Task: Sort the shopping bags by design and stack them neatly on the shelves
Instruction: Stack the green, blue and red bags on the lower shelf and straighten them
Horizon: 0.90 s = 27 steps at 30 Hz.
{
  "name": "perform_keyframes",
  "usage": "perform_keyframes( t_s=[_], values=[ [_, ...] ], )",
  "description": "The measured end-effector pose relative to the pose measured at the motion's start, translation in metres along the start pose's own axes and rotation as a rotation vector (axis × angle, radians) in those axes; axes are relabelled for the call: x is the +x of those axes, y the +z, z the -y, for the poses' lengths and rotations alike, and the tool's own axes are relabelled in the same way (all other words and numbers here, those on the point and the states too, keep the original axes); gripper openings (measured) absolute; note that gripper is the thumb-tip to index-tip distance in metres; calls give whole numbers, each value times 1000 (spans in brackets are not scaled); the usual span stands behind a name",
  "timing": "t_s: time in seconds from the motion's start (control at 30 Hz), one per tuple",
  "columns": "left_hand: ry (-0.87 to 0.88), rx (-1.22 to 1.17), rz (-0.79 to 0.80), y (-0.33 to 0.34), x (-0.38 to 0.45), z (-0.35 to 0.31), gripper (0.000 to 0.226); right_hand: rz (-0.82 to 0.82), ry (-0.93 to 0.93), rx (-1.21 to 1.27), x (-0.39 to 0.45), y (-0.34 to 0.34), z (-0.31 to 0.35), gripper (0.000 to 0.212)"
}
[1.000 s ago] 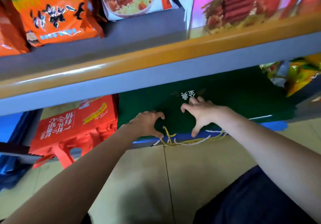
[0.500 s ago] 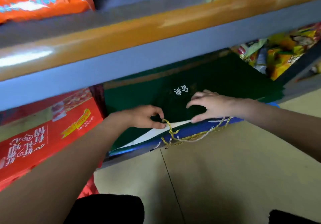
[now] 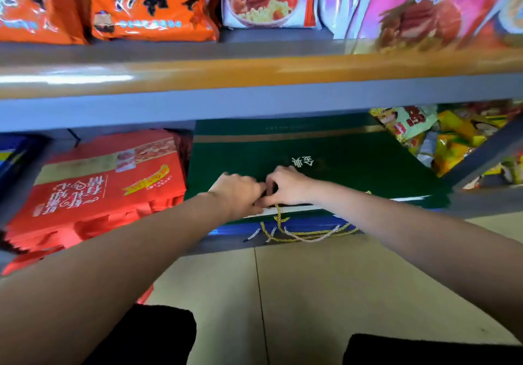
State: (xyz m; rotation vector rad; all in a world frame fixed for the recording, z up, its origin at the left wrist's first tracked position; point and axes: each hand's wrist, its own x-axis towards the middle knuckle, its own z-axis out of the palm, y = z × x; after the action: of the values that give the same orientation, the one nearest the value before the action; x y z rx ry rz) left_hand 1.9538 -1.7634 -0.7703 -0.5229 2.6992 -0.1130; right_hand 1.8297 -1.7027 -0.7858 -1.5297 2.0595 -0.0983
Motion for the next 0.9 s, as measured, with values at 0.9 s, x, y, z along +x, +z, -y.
perform_keyframes(
  t_s=[0.9],
  values=[
    [-265, -629, -65, 55, 29, -5, 53, -181, 36, -240, -57, -3, -63, 11]
  ],
)
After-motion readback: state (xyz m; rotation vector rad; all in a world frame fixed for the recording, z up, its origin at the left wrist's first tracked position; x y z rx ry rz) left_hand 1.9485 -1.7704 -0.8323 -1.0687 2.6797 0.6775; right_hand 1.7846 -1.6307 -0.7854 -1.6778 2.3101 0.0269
